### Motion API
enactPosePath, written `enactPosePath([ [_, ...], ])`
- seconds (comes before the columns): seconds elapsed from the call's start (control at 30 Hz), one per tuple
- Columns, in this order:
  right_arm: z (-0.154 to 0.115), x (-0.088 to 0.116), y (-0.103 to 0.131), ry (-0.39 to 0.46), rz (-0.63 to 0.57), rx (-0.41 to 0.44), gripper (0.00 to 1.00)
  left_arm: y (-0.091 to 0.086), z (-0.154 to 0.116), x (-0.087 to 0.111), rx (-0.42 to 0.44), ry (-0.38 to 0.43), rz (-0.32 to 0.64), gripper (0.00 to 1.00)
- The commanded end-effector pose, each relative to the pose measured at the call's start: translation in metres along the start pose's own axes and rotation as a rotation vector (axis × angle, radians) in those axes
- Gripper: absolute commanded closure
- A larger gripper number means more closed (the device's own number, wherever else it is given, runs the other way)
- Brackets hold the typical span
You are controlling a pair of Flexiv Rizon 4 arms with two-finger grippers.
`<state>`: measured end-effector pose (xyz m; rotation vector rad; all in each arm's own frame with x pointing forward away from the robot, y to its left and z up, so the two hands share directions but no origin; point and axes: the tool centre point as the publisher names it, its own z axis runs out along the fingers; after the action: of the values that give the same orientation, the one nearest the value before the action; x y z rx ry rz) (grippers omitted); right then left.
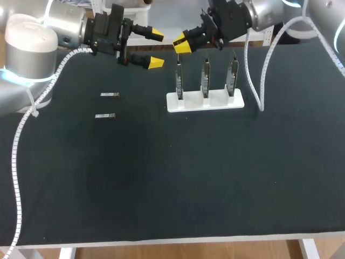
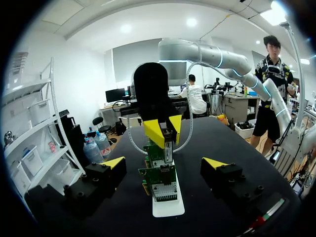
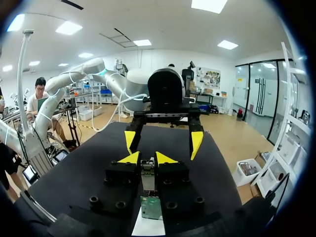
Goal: Pick up the optical module with the left hand, and insert it into the network port with the right hand.
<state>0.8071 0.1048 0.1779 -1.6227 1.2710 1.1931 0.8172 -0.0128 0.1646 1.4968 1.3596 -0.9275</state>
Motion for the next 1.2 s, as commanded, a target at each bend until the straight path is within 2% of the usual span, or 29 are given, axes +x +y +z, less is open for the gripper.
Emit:
enactPosePath([
  [0.03,-0.003,0.005,-0.008,-0.011,0.009,-0.045,1.0,-0.001,0.0,0.0,-0.005,-0.001,0.003,0.0],
  [0.4,-0.003,0.008,-0.009,-0.014,0.016,-0.05,1.0,-0.001,0.0,0.0,-0.005,-0.001,0.003,0.0],
  [0.67,-0.001,0.002,-0.013,-0.018,-0.002,-0.055,1.0,-0.001,0.0,0.0,-0.005,-0.001,0.003,0.0],
  [1.0,0.007,0.009,-0.022,-0.018,0.017,-0.071,1.0,-0.001,0.0,0.0,-0.005,-0.001,0.003,0.0],
  [1.2,0.003,0.011,-0.021,-0.019,0.025,-0.062,1.0,-0.001,0.0,0.0,-0.005,-0.001,0.003,0.0],
])
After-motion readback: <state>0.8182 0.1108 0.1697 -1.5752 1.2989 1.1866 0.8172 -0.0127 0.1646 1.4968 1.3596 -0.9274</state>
